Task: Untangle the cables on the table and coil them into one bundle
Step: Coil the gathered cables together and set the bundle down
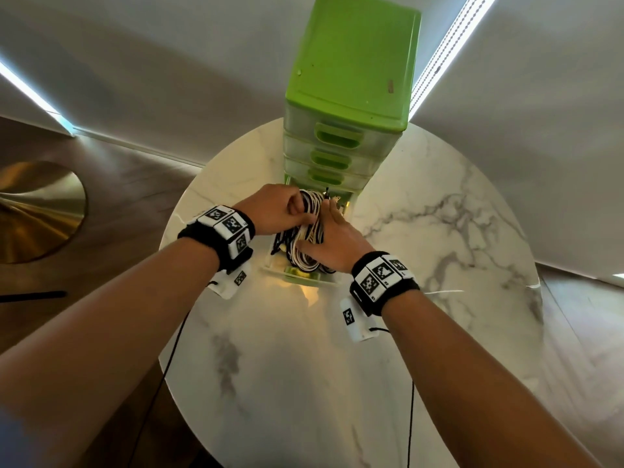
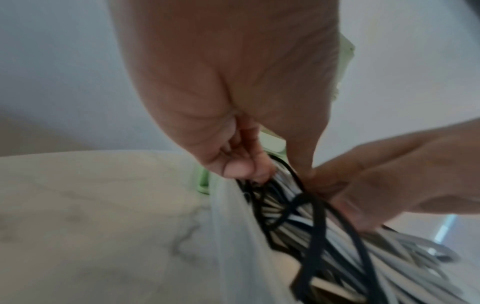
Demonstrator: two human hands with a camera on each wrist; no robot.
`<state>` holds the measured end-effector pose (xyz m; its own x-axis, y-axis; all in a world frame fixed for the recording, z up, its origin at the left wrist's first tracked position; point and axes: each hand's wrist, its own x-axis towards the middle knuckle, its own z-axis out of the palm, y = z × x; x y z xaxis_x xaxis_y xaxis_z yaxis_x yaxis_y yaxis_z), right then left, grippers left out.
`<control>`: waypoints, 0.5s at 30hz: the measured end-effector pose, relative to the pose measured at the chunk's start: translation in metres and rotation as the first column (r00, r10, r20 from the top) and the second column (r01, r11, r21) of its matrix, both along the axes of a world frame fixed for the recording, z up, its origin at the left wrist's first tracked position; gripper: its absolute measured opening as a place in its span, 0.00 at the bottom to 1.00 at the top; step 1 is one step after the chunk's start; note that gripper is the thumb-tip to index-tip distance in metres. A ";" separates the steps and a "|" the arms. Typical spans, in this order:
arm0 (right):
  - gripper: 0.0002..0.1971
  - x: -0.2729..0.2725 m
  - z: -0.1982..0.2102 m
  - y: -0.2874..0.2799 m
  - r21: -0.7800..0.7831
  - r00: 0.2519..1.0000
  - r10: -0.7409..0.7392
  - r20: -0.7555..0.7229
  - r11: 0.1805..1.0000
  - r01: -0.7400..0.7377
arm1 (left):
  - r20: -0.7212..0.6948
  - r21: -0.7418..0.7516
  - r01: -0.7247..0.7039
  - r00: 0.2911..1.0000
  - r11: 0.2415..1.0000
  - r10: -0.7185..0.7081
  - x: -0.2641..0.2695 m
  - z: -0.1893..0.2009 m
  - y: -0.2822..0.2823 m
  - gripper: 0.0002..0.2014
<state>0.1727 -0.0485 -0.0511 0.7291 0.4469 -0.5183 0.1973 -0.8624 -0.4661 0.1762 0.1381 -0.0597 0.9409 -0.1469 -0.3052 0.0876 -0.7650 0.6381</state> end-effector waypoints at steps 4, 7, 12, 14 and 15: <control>0.51 0.007 0.000 0.004 -0.001 0.999 0.038 0.001 0.999 -0.038 | 0.164 -0.082 -0.027 0.986 0.996 0.040 -0.011 -0.006 0.013 0.28; 0.45 0.007 0.006 0.003 0.055 0.995 0.101 0.009 0.993 -0.101 | 0.234 0.086 0.194 0.949 0.977 -0.209 -0.020 -0.017 0.021 0.40; 0.47 -0.015 -0.006 -0.002 0.088 0.989 0.008 0.149 0.996 -0.021 | 0.161 0.456 0.304 0.896 0.836 -0.414 -0.031 -0.025 0.039 0.48; 0.42 -0.029 -0.019 -0.004 0.123 0.946 0.030 0.322 0.990 -0.073 | 0.166 0.577 0.308 0.863 0.757 -0.477 -0.032 -0.030 0.036 0.46; 0.38 -0.035 -0.024 -0.005 0.133 0.914 0.069 0.399 0.982 -0.132 | 0.162 0.611 0.306 0.854 0.730 -0.494 -0.031 -0.032 0.034 0.45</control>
